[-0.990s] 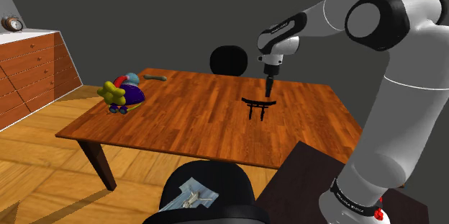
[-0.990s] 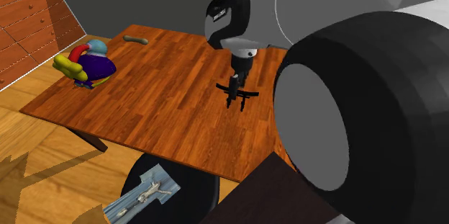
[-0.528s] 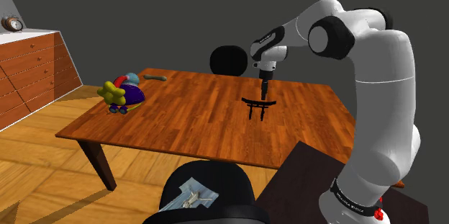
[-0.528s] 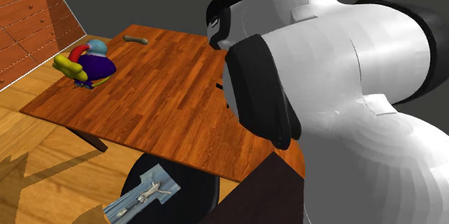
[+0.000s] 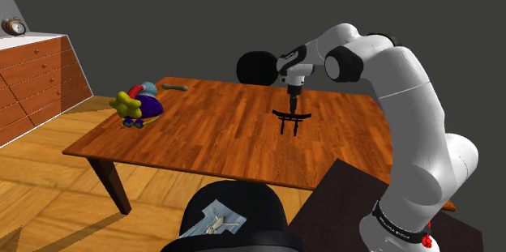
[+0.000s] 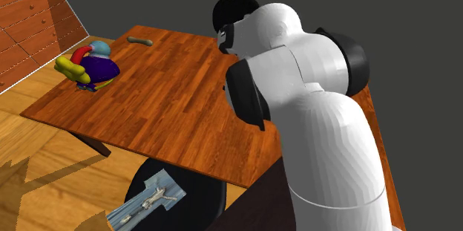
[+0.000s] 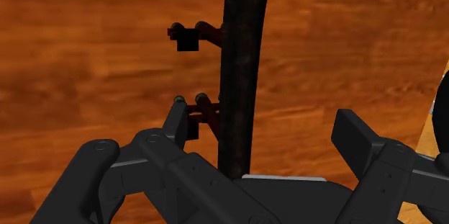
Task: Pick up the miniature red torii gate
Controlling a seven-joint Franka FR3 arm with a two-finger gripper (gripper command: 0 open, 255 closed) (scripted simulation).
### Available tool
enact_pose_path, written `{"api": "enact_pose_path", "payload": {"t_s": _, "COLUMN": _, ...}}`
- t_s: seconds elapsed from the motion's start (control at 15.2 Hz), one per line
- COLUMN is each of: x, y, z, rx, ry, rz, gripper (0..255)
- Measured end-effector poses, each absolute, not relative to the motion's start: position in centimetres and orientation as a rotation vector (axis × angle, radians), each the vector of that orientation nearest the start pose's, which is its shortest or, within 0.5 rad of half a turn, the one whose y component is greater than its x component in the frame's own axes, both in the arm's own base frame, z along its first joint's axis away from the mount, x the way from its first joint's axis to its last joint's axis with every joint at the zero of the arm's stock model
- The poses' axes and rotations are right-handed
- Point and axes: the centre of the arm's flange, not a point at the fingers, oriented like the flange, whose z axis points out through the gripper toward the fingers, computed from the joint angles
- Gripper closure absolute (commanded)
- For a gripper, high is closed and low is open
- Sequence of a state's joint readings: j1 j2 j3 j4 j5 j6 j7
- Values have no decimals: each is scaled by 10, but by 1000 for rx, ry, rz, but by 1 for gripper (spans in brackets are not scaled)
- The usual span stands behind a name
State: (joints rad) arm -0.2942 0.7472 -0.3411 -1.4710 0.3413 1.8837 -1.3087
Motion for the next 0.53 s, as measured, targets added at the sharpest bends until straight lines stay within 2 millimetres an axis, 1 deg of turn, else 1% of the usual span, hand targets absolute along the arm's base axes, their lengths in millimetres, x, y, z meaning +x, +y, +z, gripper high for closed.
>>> {"api": "enact_pose_path", "payload": {"t_s": 0.4, "x": 588, "y": -356, "z": 201, "rx": -2746, "ry": -812, "rz": 152, "gripper": 0}}
{"api": "enact_pose_path", "payload": {"t_s": 0.46, "x": 588, "y": -356, "z": 199, "rx": -2746, "ry": -812, "rz": 152, "gripper": 255}}
{"api": "enact_pose_path", "payload": {"t_s": 0.53, "x": 588, "y": -356, "z": 198, "rx": -2746, "ry": -812, "rz": 152, "gripper": 255}}
